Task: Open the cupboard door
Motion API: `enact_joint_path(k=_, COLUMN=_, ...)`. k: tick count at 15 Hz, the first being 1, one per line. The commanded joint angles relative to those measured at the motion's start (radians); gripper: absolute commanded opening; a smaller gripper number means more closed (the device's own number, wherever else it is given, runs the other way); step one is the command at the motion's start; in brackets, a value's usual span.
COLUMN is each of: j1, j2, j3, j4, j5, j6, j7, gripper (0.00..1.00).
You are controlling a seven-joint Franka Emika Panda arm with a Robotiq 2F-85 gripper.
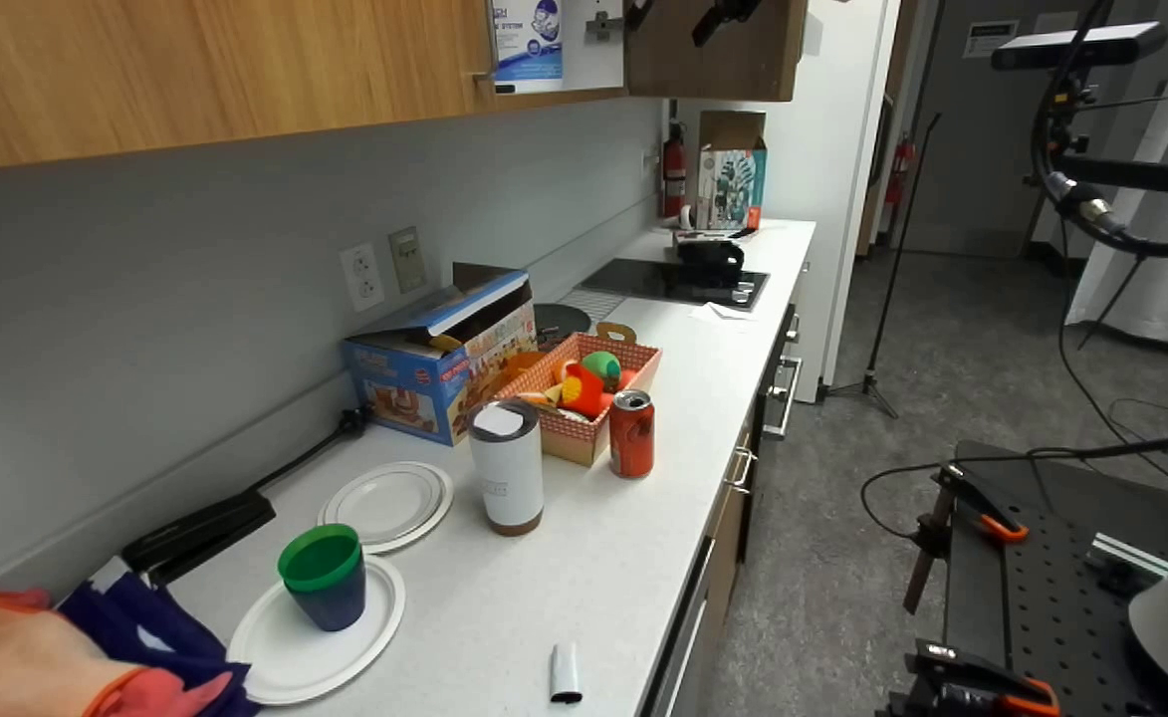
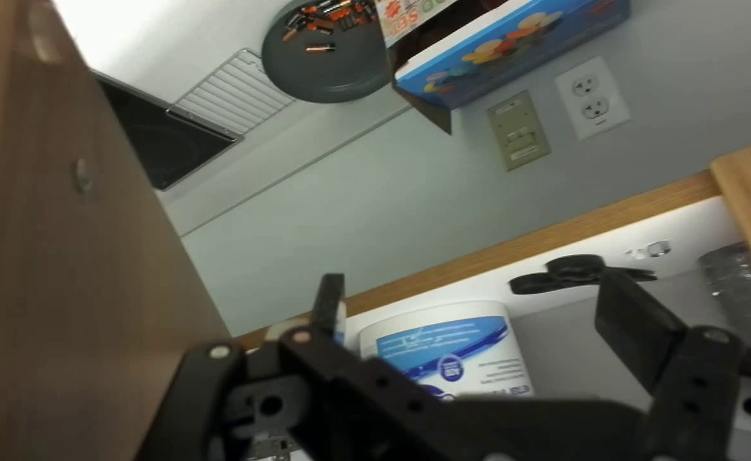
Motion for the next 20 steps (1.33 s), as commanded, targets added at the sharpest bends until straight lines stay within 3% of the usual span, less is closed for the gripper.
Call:
enact_joint_path(k=1, j1=-0.148, j2=0.048, j3=0.076, j4=0.045, j5=-0.136, j6=0.026, j7=0.132, gripper=1.0)
enact_joint_path(k=12, j1=-0.604, j2=0.035, j3=0.293, j4=0.124, j5=-0.644, j6=-0.023, j7=0.617, gripper=1.0)
enact_joint_path(k=20, j1=-0.813, j2=0.05, j3=0.393, j4=0.196, j5=-0.907, j6=-0.124, j7=0.899, gripper=1.0)
